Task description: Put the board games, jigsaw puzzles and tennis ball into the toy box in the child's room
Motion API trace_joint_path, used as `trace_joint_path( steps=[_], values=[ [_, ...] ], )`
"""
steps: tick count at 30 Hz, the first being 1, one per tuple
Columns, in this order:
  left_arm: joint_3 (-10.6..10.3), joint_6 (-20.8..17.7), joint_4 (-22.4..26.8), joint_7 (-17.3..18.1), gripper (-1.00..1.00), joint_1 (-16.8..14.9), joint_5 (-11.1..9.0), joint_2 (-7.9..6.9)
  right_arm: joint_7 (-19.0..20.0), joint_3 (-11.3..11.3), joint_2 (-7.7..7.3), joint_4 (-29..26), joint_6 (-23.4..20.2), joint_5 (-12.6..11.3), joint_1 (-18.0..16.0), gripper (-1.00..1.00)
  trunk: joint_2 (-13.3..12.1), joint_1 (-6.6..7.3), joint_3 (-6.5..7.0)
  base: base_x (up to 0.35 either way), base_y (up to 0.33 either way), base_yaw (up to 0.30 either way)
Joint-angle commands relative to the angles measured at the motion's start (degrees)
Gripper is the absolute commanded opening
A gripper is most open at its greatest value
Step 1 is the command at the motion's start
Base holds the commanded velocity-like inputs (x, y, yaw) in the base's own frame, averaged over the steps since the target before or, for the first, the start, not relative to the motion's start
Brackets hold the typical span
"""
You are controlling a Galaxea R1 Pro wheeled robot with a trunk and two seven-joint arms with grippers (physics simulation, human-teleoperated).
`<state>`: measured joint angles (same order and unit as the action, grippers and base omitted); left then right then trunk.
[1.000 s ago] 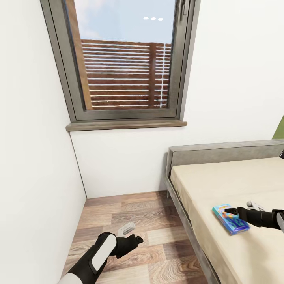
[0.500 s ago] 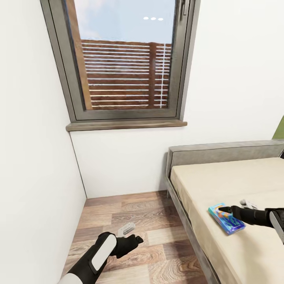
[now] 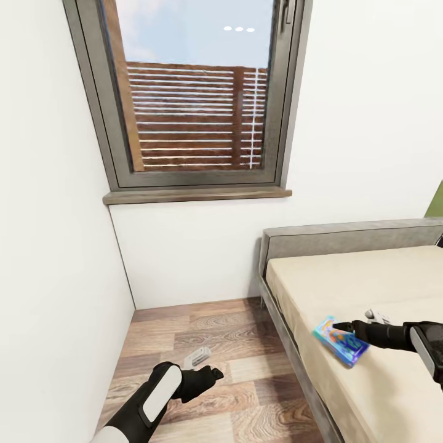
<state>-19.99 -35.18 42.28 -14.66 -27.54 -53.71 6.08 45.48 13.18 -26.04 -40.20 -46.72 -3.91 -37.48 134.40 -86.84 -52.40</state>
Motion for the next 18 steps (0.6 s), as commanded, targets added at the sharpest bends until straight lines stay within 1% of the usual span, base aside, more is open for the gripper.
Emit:
trace_joint_path(
  steps=[1,3,9,18],
  values=[
    [-0.1,-0.1,0.1,-0.5,1.0,0.0,-0.6,-0.02,-0.1,-0.1,0.13,0.0,-0.9,-0.3,0.0,1.0,0.0,0.0,-0.07,0.0,0.0,0.0],
    [-0.1,-0.1,0.1,-0.5,1.0,0.0,-0.6,-0.02,0.1,-0.1,0.64,-0.5,-1.0,-0.3,0.0,1.0,0.0,0.0,-0.07,0.0,0.0,0.0],
    [-0.1,-0.1,0.1,-0.5,1.0,0.0,-0.6,-0.02,0.2,-0.2,1.22,-1.0,-1.0,-0.3,0.0,1.0,0.0,0.0,-0.07,0.0,0.0,0.0],
    [-0.1,-0.1,0.1,-0.5,1.0,0.0,-0.6,-0.02,0.2,-0.8,1.32,-1.1,-1.0,-0.3,0.0,1.0,0.0,0.0,-0.07,0.0,0.0,0.0]
  ],
)
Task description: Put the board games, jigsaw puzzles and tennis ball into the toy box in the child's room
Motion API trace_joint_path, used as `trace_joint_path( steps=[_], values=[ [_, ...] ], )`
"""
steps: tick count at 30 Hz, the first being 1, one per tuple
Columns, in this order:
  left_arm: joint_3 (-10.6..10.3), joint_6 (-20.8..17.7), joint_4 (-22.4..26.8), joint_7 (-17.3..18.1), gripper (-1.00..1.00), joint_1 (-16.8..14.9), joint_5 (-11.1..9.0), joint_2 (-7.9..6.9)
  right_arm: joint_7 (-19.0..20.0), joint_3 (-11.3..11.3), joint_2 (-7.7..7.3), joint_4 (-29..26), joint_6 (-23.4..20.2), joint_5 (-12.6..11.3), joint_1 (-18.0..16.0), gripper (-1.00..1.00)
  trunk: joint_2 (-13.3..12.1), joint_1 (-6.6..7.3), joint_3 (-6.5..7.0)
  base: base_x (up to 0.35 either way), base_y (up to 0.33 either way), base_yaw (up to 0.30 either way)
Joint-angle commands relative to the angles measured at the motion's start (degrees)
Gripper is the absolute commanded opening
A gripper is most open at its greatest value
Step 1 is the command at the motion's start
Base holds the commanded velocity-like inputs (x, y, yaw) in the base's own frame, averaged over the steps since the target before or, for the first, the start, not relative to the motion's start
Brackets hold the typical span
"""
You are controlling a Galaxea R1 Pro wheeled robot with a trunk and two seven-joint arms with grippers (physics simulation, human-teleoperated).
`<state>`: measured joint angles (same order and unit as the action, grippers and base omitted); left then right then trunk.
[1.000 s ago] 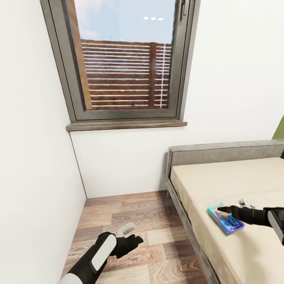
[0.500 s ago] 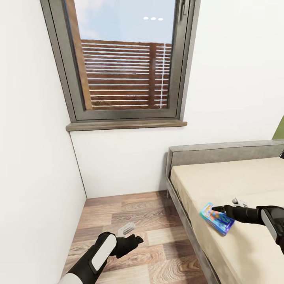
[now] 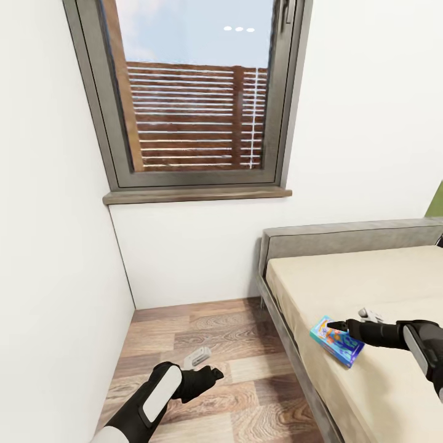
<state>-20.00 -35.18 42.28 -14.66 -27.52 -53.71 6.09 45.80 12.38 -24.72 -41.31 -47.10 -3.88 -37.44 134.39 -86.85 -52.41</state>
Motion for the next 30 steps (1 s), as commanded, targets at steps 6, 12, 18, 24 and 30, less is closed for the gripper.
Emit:
trace_joint_path(
  steps=[6,12,18,24,30],
  values=[
    [-0.1,-0.1,0.1,-0.5,1.0,0.0,-0.6,-0.02,-0.1,-0.1,0.02,0.0,-0.6,-0.3,0.0,1.0,0.0,0.01,-0.06,0.0,0.0,0.0],
    [-0.1,-0.1,-0.1,-0.5,1.0,0.0,-0.5,-0.02,-0.1,-0.3,0.14,0.0,-0.6,-0.3,0.0,1.0,0.0,0.01,-0.06,0.0,0.0,0.0],
    [-0.1,-0.1,-0.1,-0.5,1.0,0.0,-0.5,-0.02,-0.1,-1.6,0.35,0.0,-0.5,-0.3,0.0,1.0,0.0,0.01,-0.06,0.0,0.0,0.0],
    [-0.1,-0.1,-0.1,-0.5,1.0,0.0,-0.5,-0.02,-0.1,-2.4,0.42,-0.1,-0.5,-0.3,0.0,1.0,0.0,0.01,-0.06,0.0,0.0,0.0],
    [-0.1,-0.1,-0.3,-0.5,1.0,-0.1,-0.5,-0.02,-0.1,-2.5,0.4,-0.1,-0.5,-0.3,0.0,1.0,0.0,0.01,-0.06,0.0,0.0,0.0]
  ],
)
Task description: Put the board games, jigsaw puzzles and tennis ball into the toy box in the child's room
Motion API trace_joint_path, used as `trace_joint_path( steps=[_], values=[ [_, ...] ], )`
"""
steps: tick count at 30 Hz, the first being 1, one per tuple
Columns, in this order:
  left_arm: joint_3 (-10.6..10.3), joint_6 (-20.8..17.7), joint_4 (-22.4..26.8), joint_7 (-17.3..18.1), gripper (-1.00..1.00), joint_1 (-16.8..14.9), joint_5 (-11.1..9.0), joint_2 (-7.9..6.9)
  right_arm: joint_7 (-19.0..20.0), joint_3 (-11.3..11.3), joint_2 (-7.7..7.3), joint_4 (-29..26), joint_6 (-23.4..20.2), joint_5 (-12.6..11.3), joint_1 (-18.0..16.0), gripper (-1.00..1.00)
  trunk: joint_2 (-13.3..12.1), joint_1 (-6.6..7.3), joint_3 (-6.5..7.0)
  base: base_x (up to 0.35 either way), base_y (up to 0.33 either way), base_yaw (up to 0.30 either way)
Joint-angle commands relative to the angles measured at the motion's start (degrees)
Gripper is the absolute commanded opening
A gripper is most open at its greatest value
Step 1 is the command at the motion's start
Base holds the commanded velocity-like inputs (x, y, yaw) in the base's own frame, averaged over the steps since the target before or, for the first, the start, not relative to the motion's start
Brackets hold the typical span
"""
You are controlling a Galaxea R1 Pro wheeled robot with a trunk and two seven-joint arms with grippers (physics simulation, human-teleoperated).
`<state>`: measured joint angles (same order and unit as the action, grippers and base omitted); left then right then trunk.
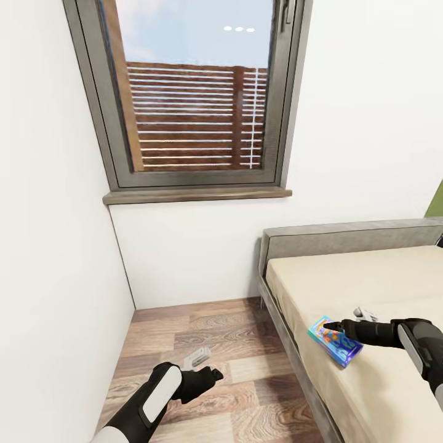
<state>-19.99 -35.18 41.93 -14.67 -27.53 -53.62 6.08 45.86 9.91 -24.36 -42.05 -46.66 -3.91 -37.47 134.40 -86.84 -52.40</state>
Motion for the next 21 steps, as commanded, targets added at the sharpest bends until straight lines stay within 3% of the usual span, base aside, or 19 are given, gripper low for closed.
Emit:
trace_joint_path(
  steps=[1,6,14,17,19,21],
  values=[
    [-0.1,-0.1,0.1,-0.5,1.0,0.0,-0.6,-0.02,-0.2,0.0,0.03,0.6,-0.9,-0.3,0.0,1.0,0.0,0.0,-0.07,0.0,0.0,0.0],
    [-0.1,0.2,-0.2,-0.5,1.0,-0.1,-0.5,0.07,-0.2,0.1,0.0,0.6,-0.8,-0.3,0.0,1.0,0.0,0.0,-0.07,0.0,0.0,0.0],
    [-0.3,6.5,-1.2,0.3,1.0,-0.1,-1.0,1.16,-0.9,1.1,-0.85,-2.5,0.3,-0.3,-0.3,1.0,0.0,0.0,-0.07,0.0,0.0,0.0],
    [-0.5,9.0,-1.2,0.9,1.0,-0.2,-0.7,2.04,-1.5,4.0,-1.14,-7.1,1.0,-0.4,-0.2,1.0,0.0,0.0,-0.07,0.0,0.0,0.0],
    [-1.4,11.7,-1.2,1.0,1.0,-0.5,-0.6,2.49,-2.8,7.7,-1.11,-11.5,1.3,-0.4,0.1,1.0,0.0,0.0,-0.07,0.0,0.0,0.0],
    [-1.7,12.7,-1.2,1.1,1.0,-0.7,-0.7,2.57,-3.6,8.9,-1.09,-13.1,1.3,-0.3,0.2,1.0,0.0,0.0,-0.07,0.0,0.0,0.0]
  ],
)
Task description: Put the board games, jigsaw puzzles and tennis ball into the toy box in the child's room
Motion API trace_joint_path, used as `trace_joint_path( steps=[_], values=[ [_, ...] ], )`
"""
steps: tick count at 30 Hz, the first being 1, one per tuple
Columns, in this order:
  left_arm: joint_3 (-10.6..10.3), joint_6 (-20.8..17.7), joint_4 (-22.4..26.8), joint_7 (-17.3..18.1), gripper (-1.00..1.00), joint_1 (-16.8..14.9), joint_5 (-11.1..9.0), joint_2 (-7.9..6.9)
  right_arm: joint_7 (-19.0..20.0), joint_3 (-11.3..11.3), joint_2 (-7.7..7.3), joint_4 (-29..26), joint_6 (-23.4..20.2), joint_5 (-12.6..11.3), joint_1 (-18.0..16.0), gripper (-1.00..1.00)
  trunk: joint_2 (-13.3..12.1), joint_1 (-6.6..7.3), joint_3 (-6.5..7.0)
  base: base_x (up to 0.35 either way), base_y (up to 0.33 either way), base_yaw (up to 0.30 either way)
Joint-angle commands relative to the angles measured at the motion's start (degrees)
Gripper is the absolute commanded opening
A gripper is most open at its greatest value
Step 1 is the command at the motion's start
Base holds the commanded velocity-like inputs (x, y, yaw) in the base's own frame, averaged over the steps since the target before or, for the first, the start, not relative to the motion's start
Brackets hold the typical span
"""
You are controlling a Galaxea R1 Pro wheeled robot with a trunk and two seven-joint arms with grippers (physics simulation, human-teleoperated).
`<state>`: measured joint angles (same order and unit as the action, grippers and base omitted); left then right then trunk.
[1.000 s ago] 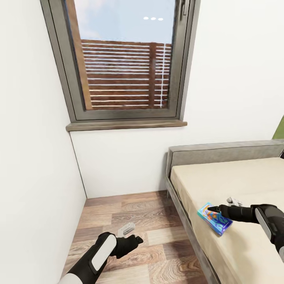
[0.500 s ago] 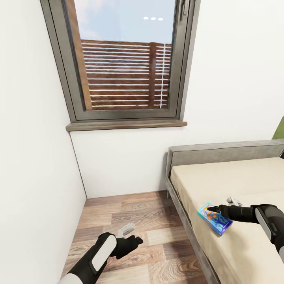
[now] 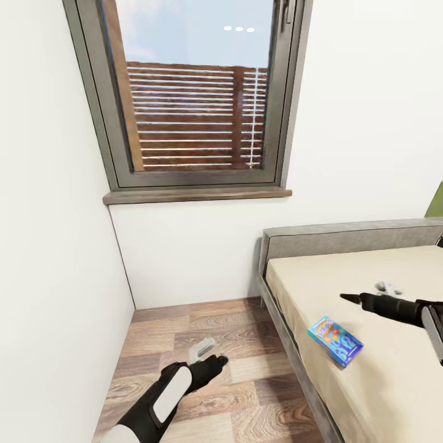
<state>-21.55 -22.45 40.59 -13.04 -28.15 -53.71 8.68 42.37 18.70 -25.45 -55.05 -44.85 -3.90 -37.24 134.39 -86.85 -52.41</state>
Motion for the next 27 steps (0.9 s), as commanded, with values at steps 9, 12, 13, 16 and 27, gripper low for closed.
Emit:
trace_joint_path(
  steps=[9,12,13,16,27],
  values=[
    [-1.4,8.5,-1.4,7.3,1.0,-3.5,-4.3,0.5,-5.9,16.0,0.71,-19.5,-0.2,-0.3,5.4,1.0,0.0,0.01,-0.06,0.0,0.0,0.0],
    [-1.4,8.7,-3.0,11.6,1.0,-3.8,-5.1,0.45,-6.2,17.1,1.15,-23.5,-0.2,-0.3,7.2,1.0,0.0,0.01,-0.06,0.0,0.0,0.0],
    [-1.4,8.8,-3.6,13.2,1.0,-3.8,-5.2,0.42,-6.2,17.4,1.35,-24.9,-0.3,-0.3,7.8,1.0,0.0,0.01,-0.06,0.0,0.0,0.0],
    [-1.3,8.7,-6.0,19.9,1.0,-4.0,-5.7,0.28,-6.4,18.0,2.75,-30.8,-0.8,-0.3,10.2,1.0,0.0,0.01,-0.06,0.0,0.0,0.0],
    [-1.2,8.8,-8.2,23.5,1.0,-4.1,-5.9,0.19,-6.4,18.5,4.37,-35.0,-1.2,-0.2,11.8,1.0,0.0,0.01,-0.17,0.0,0.0,-0.156]
  ],
)
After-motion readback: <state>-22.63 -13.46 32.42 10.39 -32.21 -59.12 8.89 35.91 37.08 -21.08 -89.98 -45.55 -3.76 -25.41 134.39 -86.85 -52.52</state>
